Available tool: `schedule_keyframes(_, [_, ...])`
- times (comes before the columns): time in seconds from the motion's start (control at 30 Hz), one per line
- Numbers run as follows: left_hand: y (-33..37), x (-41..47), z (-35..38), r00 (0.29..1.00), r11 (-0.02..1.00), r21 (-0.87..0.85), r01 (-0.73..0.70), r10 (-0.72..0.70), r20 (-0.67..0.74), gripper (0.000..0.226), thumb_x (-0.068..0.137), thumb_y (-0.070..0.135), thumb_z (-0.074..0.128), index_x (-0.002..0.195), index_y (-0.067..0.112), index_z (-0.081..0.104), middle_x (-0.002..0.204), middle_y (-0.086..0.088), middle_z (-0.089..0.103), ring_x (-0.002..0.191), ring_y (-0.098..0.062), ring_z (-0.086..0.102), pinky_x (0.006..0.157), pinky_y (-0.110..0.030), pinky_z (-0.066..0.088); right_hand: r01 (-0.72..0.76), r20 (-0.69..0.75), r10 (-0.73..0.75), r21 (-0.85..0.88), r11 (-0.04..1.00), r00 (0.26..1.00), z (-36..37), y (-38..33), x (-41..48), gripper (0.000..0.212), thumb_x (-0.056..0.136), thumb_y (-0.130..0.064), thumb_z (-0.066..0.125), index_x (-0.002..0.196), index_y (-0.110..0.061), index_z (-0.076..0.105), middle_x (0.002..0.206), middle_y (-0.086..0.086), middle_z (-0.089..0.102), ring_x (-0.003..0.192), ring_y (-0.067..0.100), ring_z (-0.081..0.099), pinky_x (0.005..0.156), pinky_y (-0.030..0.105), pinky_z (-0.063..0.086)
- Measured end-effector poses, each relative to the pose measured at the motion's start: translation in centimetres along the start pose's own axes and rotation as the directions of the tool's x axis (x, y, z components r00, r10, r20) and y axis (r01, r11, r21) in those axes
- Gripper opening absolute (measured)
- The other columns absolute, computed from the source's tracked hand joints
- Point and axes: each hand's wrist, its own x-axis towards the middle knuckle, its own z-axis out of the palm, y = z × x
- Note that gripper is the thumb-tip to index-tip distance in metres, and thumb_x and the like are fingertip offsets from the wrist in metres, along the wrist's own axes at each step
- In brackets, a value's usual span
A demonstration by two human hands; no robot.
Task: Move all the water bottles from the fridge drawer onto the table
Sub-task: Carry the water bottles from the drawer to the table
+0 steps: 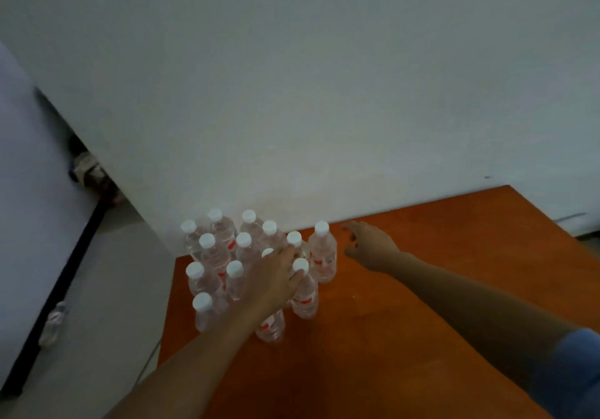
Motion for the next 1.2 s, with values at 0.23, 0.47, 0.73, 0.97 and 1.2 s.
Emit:
schedule_keyframes(0.23, [6.3, 0.7, -0.3, 0.973, 0.974, -0.009, -0.227, 0.227, 0.039, 0.019, 0.091, 0.033, 0.058, 0.107, 0.022, 0.058, 0.098, 0.003, 0.063, 0.080, -0.014, 0.059, 0.063, -0.024, 0.045, -0.261, -0.031, 0.261, 0.007, 0.965, 0.965, -3.2, 4.2, -11.0, 0.049, 0.095, -0.030, 0.057, 0.141, -0.020, 0.041, 0.133, 0.005, 0.052, 0.110, 0.024, 0.055, 0.088, 0.039, 0.050])
schedule_keyframes(0.47, [18.8, 0.5, 4.2, 0.839, 0.856, 0.054, -0.514, 0.489, 0.241, 0.024, 0.090, 0.039, 0.058, 0.107, 0.022, 0.057, 0.103, 0.000, 0.065, 0.090, -0.019, 0.061, 0.066, -0.029, 0.043, -0.541, -0.207, 0.554, 0.122, 0.832, 0.806, -8.6, 11.7, -26.3, 0.048, 0.092, -0.034, 0.061, 0.136, -0.023, 0.047, 0.124, 0.001, 0.058, 0.101, 0.017, 0.058, 0.082, 0.033, 0.053])
schedule_keyframes(0.73, [38.7, -6.0, 12.6, 0.621, 0.693, -0.033, -0.721, 0.666, 0.414, 0.023, 0.092, 0.041, 0.054, 0.106, 0.023, 0.058, 0.101, 0.001, 0.065, 0.087, -0.018, 0.062, 0.077, -0.036, 0.054, -0.753, -0.316, 0.790, 0.258, 0.605, 0.525, -10.8, 21.4, -48.4, 0.045, 0.090, -0.034, 0.063, 0.132, -0.024, 0.051, 0.121, 0.000, 0.062, 0.101, 0.016, 0.061, 0.078, 0.026, 0.047])
schedule_keyframes(0.97, [57.0, -16.5, 21.3, 0.456, 0.596, -0.210, -0.775, 0.757, 0.468, 0.024, 0.090, 0.043, 0.056, 0.106, 0.025, 0.058, 0.095, 0.002, 0.066, 0.082, -0.013, 0.061, 0.074, -0.034, 0.055, -0.820, -0.333, 0.896, 0.396, 0.414, 0.292, -12.0, 31.1, -69.4, 0.045, 0.086, -0.035, 0.064, 0.128, -0.024, 0.055, 0.114, 0.001, 0.066, 0.099, 0.019, 0.061, 0.080, 0.030, 0.047])
schedule_keyframes(1.2, [70.9, -22.1, 28.3, 0.297, 0.461, -0.247, -0.852, 0.815, 0.497, 0.028, 0.090, 0.044, 0.055, 0.110, 0.024, 0.058, 0.098, 0.001, 0.066, 0.087, -0.018, 0.061, 0.080, -0.038, 0.054, -0.823, -0.304, 0.948, 0.511, 0.247, 0.096, -12.1, 38.8, -81.7, 0.044, 0.085, -0.034, 0.063, 0.128, -0.024, 0.057, 0.111, -0.001, 0.064, 0.092, 0.014, 0.059, 0.080, 0.032, 0.051])
